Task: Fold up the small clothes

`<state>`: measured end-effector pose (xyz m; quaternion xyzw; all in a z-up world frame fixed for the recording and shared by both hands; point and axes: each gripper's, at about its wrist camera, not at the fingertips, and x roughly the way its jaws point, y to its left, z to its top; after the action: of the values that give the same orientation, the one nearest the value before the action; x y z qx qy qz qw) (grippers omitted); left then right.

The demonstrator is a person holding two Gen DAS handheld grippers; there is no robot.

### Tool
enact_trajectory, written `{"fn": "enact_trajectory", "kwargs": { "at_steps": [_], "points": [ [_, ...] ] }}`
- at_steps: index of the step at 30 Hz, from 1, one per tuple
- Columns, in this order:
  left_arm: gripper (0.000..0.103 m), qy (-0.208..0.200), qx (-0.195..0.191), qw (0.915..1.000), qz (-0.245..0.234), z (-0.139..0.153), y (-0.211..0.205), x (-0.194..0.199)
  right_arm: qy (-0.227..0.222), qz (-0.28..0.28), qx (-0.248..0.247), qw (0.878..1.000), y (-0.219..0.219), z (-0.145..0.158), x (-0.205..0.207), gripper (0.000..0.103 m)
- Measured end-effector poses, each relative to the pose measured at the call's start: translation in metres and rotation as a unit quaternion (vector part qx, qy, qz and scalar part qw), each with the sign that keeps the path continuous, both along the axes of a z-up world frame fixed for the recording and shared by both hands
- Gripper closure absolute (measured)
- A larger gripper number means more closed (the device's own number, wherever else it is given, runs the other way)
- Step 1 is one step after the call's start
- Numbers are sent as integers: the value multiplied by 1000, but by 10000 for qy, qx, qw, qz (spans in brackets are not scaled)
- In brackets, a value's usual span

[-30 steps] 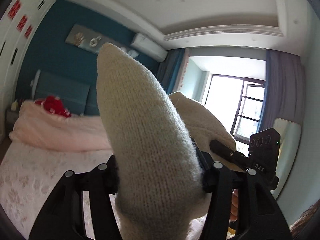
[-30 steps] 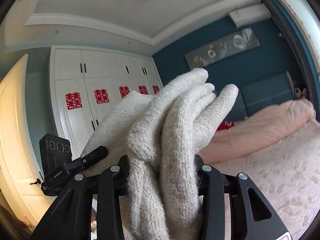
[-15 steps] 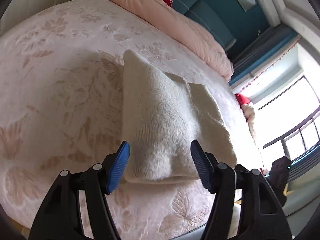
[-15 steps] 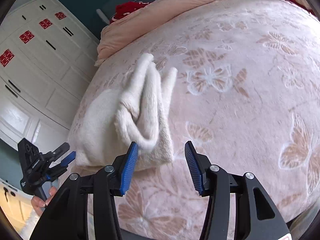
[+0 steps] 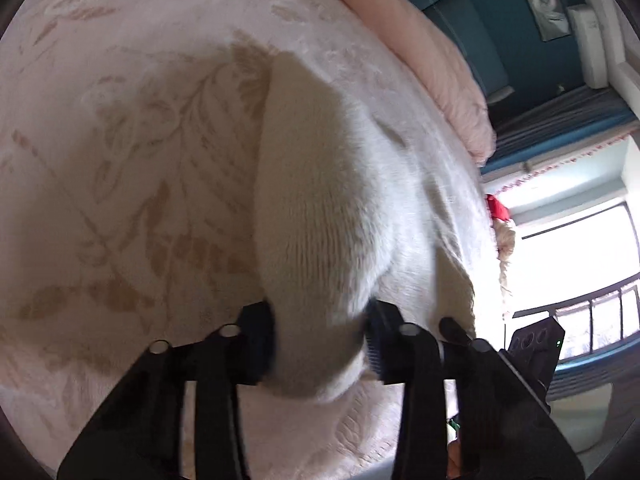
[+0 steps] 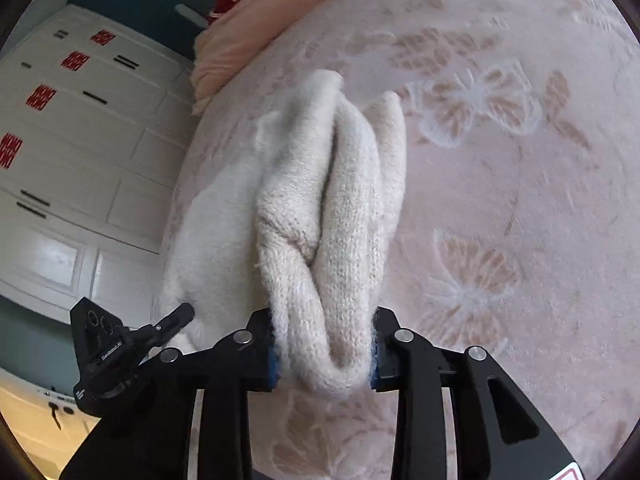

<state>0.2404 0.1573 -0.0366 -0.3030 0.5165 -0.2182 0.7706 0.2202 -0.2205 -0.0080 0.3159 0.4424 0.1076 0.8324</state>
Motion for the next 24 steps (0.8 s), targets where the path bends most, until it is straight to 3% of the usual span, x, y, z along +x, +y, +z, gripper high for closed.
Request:
{"fn": "enact_trajectory", "kwargs": {
  "at_steps": [3, 5, 6, 7, 9, 11, 13, 14, 15, 17, 19, 21, 24],
  "points": [
    [71, -119, 4, 9999, -117, 11, 6, -9, -91, 166, -291, 9994, 2, 12, -15, 72],
    [68, 98, 344, 9991, -209, -9, -2, -9, 488, 281, -718, 9958, 6, -22, -7, 65],
    [61, 175, 557, 9980, -229, -19, -7, -8, 786, 275, -951, 9920, 7, -39, -3, 61],
    [57, 195, 646, 9974, -234, -27, -10, -9, 775, 178, -779, 9938, 3, -43, -6, 57],
    [57, 163, 473, 9987, -92, -21, -6, -16, 574, -202, -364, 9975, -10, -26, -21, 57],
    [59, -15, 628, 9980, -5, 4, 1, -25, 146, -468, -854, 9951, -11, 13, -35, 57],
    [59, -594, 884, 9943, 90, 37, 4, -35, -416, -366, -1349, 9893, -1, 49, -41, 71],
    [59, -989, 1050, 9895, 85, 57, 1, -40, -569, -226, -1577, 9856, 9, 62, -38, 87],
    [59, -1202, 1218, 9852, 66, 69, -4, -42, -588, -54, -1685, 9839, 19, 68, -31, 95],
    [59, -1427, 1620, 9763, -158, 78, -27, -38, -451, 273, -1794, 9824, 37, 59, -15, 99],
    [59, -1268, 2003, 9707, -392, 59, -48, -25, 185, 569, -2171, 9743, 51, 17, 8, 99],
    [59, -895, 2436, 9648, -437, 18, -59, -13, 568, 693, -2147, 9726, 53, -27, 15, 103],
    [57, -1094, 2673, 9564, -432, 14, -62, -15, 359, 498, -2015, 9776, 53, -7, 5, 103]
  ]
}}
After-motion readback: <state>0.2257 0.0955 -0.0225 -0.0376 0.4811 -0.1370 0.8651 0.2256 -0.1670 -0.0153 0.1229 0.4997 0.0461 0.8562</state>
